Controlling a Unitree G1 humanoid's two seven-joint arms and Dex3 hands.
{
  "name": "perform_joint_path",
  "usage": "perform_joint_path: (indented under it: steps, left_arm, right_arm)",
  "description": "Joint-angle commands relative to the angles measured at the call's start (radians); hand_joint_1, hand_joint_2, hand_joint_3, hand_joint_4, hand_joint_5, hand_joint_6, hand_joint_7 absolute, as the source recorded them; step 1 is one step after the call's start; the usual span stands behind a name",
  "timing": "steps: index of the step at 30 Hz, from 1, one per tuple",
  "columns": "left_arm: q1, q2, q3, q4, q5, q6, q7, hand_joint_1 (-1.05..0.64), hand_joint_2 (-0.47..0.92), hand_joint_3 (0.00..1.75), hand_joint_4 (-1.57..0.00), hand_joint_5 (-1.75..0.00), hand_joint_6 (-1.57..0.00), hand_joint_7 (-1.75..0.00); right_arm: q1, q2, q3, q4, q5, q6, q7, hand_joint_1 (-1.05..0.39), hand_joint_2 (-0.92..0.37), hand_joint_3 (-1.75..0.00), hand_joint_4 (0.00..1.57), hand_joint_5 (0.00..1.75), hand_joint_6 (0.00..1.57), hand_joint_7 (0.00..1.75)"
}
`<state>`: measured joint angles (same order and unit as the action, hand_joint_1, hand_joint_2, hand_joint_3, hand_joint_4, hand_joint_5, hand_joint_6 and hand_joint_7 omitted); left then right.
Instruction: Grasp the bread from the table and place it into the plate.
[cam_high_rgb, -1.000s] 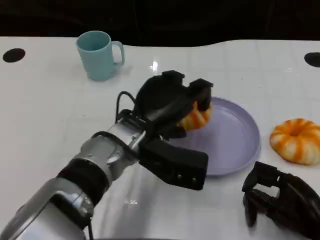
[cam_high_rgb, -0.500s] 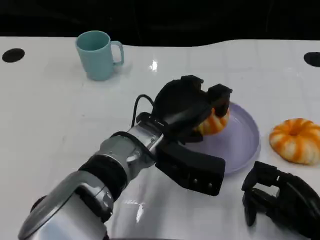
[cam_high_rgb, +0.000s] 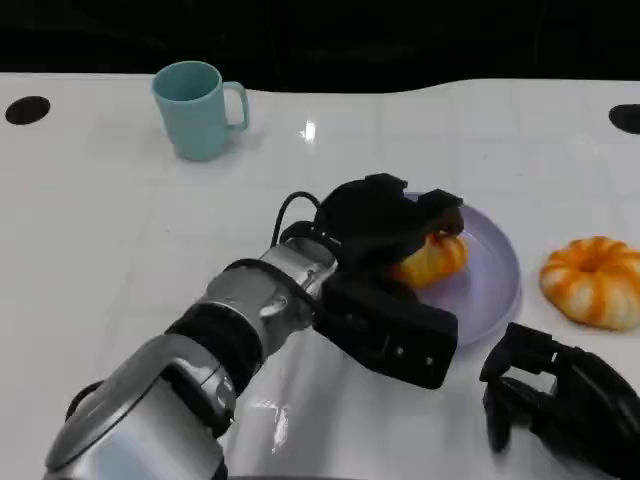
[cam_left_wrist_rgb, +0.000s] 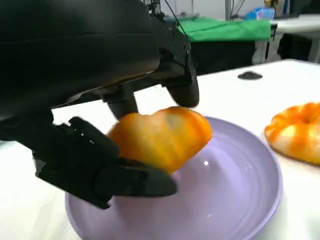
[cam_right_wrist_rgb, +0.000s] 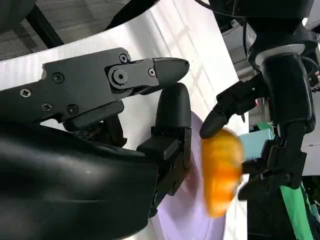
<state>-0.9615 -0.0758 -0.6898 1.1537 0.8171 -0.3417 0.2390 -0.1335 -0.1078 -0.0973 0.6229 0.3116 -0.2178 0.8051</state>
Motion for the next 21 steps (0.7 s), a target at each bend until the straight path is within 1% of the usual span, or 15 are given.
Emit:
perform_joint_path:
  steps: [1,2,3,8,11,14,17,18,21]
  left_arm:
    - [-0.029,0.009,-0.013,-0.016,0.007,0.036,-0.064,-0.98,0.92,0.57,0.0,-0.38,0.0,-0.3]
    - [-0.029,0.01,-0.015,-0.018,0.008,0.04,-0.071,-1.01,0.92,0.61,0.0,-0.29,0.0,-0.24]
    - [-0.03,0.012,-0.018,-0.018,0.009,0.04,-0.074,-1.02,0.92,0.63,0.0,-0.25,0.0,-0.22]
    - [-0.027,0.024,-0.025,-0.028,0.011,0.034,-0.086,-1.05,0.92,0.78,0.0,-0.15,0.0,-0.1]
    - [-0.016,0.035,-0.022,-0.051,0.005,0.033,-0.09,-1.05,0.92,0.81,0.0,-0.15,0.0,-0.08]
    - [0.001,0.053,-0.012,-0.091,-0.006,0.036,-0.107,-1.05,0.92,0.79,0.0,-0.18,0.0,-0.1]
    - [0.035,0.09,0.009,-0.156,-0.034,0.024,-0.143,-1.05,0.92,0.75,0.0,-0.19,0.0,-0.12]
    - [0.051,0.106,0.017,-0.182,-0.043,0.019,-0.152,-1.03,0.92,0.71,0.0,-0.26,0.0,-0.17]
    - [0.075,0.126,0.026,-0.227,-0.052,0.021,-0.17,-1.01,0.92,0.69,0.0,-0.31,0.0,-0.2]
  right_arm:
    - [0.015,-0.005,-0.001,0.008,-0.003,0.005,-0.008,-0.56,-0.92,-0.19,0.71,1.74,0.72,1.37]
    - [0.014,-0.004,-0.003,0.01,0.0,0.009,-0.006,-0.55,-0.92,-0.19,0.71,1.74,0.72,1.38]
    - [0.013,-0.004,-0.004,0.011,0.003,0.013,-0.004,-0.55,-0.92,-0.19,0.71,1.74,0.72,1.39]
    - [0.007,-0.008,-0.005,0.018,0.002,0.012,0.001,-0.55,-0.92,-0.2,0.69,1.75,0.68,1.45]
    - [0.003,-0.01,-0.005,0.028,-0.002,0.001,0.004,-0.55,-0.92,-0.19,0.69,1.75,0.68,1.45]
    - [0.0,-0.015,-0.001,0.035,-0.016,-0.017,-0.001,-0.57,-0.92,-0.2,0.7,1.75,0.68,1.46]
    - [-0.007,-0.012,-0.006,0.054,-0.008,-0.025,0.008,-0.58,-0.92,-0.2,0.71,1.75,0.68,1.46]
    - [-0.01,-0.011,-0.008,0.062,-0.004,-0.029,0.015,-0.58,-0.92,-0.19,0.71,1.75,0.68,1.47]
    - [-0.015,-0.01,-0.011,0.075,-0.001,-0.038,0.024,-0.58,-0.92,-0.19,0.71,1.75,0.67,1.48]
